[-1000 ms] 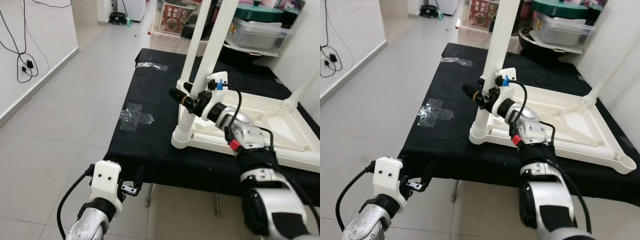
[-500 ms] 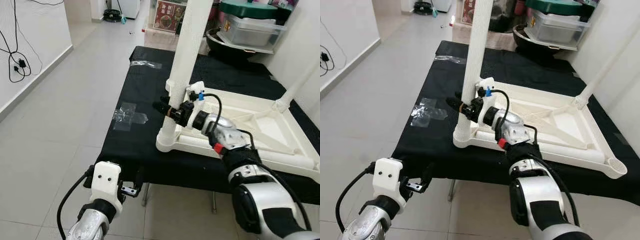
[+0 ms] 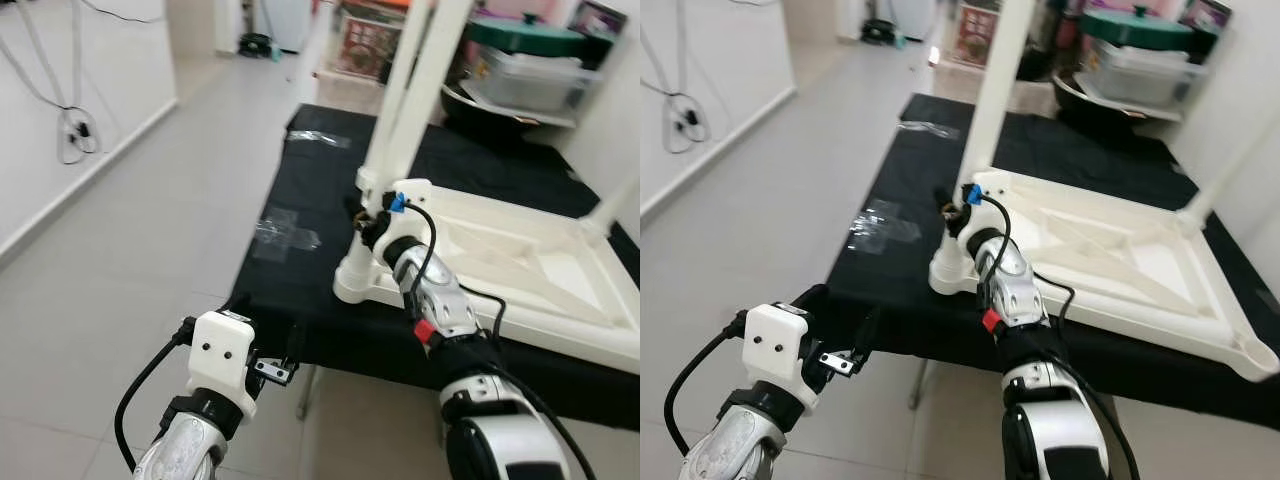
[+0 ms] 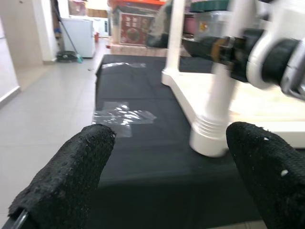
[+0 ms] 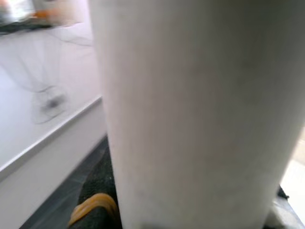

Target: Building children table

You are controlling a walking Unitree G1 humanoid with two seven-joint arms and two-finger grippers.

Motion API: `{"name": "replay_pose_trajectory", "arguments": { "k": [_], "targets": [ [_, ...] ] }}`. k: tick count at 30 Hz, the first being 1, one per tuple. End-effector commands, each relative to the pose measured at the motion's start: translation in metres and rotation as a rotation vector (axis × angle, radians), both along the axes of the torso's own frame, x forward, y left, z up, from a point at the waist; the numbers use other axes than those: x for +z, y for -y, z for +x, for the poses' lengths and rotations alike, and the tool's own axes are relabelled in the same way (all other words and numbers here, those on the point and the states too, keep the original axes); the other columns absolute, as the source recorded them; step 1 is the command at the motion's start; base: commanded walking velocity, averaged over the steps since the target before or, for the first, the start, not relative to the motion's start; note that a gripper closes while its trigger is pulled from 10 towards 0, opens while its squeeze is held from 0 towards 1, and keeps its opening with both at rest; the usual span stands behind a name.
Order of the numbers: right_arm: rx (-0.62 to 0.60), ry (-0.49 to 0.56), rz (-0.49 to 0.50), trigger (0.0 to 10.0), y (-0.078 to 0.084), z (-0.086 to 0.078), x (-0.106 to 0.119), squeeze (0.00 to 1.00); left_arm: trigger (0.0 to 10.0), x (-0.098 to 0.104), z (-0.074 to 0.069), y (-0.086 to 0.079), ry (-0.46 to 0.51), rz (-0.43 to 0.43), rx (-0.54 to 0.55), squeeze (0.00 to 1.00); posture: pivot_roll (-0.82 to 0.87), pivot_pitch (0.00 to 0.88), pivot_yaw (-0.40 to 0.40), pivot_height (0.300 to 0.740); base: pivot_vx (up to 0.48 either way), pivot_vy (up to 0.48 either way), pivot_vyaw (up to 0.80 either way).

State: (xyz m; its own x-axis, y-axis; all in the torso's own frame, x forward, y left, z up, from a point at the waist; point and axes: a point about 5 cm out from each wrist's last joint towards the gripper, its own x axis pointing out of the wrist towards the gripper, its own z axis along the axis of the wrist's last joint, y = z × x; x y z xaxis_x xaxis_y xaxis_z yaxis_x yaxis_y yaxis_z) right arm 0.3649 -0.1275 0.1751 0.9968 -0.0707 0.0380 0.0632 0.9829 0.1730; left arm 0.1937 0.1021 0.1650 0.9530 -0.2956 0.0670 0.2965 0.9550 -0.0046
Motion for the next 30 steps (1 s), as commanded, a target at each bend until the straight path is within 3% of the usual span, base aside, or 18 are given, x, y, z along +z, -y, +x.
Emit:
{"name": "replay_pose_trajectory", "arguments": {
  "k": [1,5,7,8,9,11,12,14,15,16,21,22,25,26,27,28,30],
  "targets": [
    [-0.276,-0.143,0.033,0.0,0.029,-0.017,-0.027,0.0,10.0,-0.001,0.002,-0.001,0.0,0.018,0.009,0.0,0.11,0.057,-0.136,0.74,0.0,0.0,0.0],
    [-0.336,-0.15,0.043,0.0,0.027,-0.024,-0.026,0.0,10.0,0.0,0.002,0.0,0.001,0.02,0.012,0.0,0.11,0.057,-0.136,0.74,0.0,0.0,0.0],
    [-0.363,-0.193,0.118,0.0,-0.005,-0.03,-0.027,0.0,10.0,0.002,0.002,0.001,0.004,0.018,0.011,0.0,0.11,0.055,-0.136,0.74,0.0,0.0,0.0],
    [-0.363,-0.193,0.118,0.0,-0.005,-0.03,-0.027,0.0,10.0,0.002,0.002,0.001,0.004,0.018,0.011,0.0,0.11,0.055,-0.136,0.74,0.0,0.0,0.0],
    [-0.34,-0.189,0.14,0.0,-0.019,-0.03,-0.025,0.0,10.0,0.002,0.002,0.002,0.003,0.017,0.011,0.0,0.11,0.056,-0.138,0.74,0.0,0.0,0.0],
    [-0.33,-0.189,0.151,0.0,-0.028,-0.031,-0.022,0.0,10.0,0.002,0.002,0.002,0.003,0.016,0.011,0.0,0.11,0.056,-0.138,0.74,0.0,0.0,0.0],
    [-0.292,-0.181,0.155,10.0,-0.034,-0.03,-0.018,0.0,10.0,0.002,0.002,0.002,0.002,0.016,0.011,0.0,0.11,0.059,-0.14,0.74,0.0,0.0,0.0],
    [-0.233,-0.156,0.144,10.0,-0.041,-0.03,-0.014,0.0,10.0,0.002,0.002,0.002,0.001,0.015,0.011,0.0,0.11,0.059,-0.143,0.74,0.0,0.0,0.0],
    [-0.174,-0.133,0.156,10.0,-0.046,-0.031,-0.01,0.74,10.0,0.002,0.001,0.003,0.001,0.014,0.011,0.0,0.11,0.059,-0.143,0.74,0.0,0.0,0.0],
    [-0.114,-0.113,0.159,10.0,-0.051,-0.031,-0.008,1.0,10.0,0.003,0.001,0.003,0.002,0.012,0.01,0.0,0.11,0.06,-0.141,0.74,0.0,0.0,0.0],
    [-0.053,-0.083,0.141,10.0,-0.049,-0.031,-0.007,1.0,10.0,0.005,0.0,0.006,0.006,0.004,-0.002,0.0,0.11,0.057,-0.141,0.74,0.0,0.0,0.0],
    [-0.015,-0.053,0.1,10.0,-0.041,-0.03,-0.008,0.0,10.0,0.007,-0.001,0.008,0.014,0.007,-0.014,0.0,0.11,0.052,-0.145,0.74,0.0,0.0,0.0],
    [0.026,-0.022,0.045,10.0,-0.033,-0.029,-0.008,0.0,10.0,0.008,-0.001,0.009,0.021,0.012,-0.022,0.0,0.11,0.052,-0.146,0.74,0.0,0.0,0.0],
    [0.087,0.019,-0.027,10.0,-0.023,-0.027,-0.01,0.0,10.0,0.009,-0.001,0.01,0.022,0.011,-0.026,0.0,0.11,0.052,-0.145,0.74,0.0,0.0,0.0],
    [0.235,0.035,-0.021,10.0,-0.014,-0.023,-0.011,0.0,10.0,0.007,-0.001,0.011,0.022,0.02,-0.03,0.0,0.11,0.048,-0.146,0.74,0.0,0.0,0.0],
    [0.235,0.035,-0.021,10.0,-0.014,-0.023,-0.011,0.0,10.0,0.007,-0.001,0.011,0.022,0.02,-0.03,0.0,0.11,0.048,-0.146,0.74,0.0,0.0,0.0],
    [0.47,0.039,-0.015,10.0,0.002,-0.015,-0.009,0.0,10.0,0.004,-0.001,0.011,0.014,0.024,-0.033,0.0,0.1,0.041,-0.142,0.74,0.0,0.0,0.0]
  ]
}}
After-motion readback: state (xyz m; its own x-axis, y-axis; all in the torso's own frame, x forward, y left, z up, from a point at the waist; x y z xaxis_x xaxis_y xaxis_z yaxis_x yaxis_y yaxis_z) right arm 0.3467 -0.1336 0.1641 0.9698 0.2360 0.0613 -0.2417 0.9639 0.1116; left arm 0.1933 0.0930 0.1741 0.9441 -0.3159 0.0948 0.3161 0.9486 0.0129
